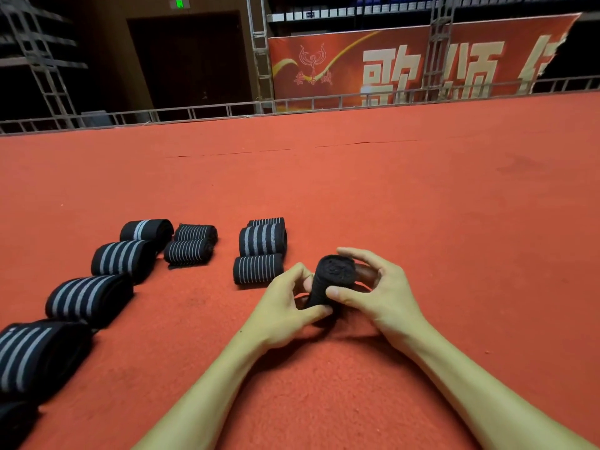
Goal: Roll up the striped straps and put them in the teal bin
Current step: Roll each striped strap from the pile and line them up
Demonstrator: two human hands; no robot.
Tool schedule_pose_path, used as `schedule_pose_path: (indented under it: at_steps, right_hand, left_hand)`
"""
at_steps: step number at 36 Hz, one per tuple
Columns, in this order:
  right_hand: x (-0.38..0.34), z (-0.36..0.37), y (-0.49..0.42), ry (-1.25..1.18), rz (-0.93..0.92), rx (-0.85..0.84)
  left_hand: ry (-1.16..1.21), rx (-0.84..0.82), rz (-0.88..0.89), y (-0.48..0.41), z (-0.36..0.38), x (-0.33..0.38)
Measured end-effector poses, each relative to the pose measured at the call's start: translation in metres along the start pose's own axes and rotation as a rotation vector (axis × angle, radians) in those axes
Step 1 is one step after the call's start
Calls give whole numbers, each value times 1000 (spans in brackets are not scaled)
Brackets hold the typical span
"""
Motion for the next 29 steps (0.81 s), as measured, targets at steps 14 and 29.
schedule_pose_path:
  at_steps: [14, 29]
  right_hand:
    - [4, -2, -2, 91, -5, 62]
    - [7, -6, -3, 135, 27, 68]
  left_hand:
    - [-339, 148, 206, 1, -35, 19]
    - [-955, -158, -211, -31, -70, -33]
Point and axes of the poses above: each hand's wrist, its own y-axis away from the middle knuckle, its own z-axis out of the palm, x = y × z, the point moved 3 cm from there along -y, towards the middle knuckle, and after that the axes turned 10 degrees about -x, right-handed, at the moved point
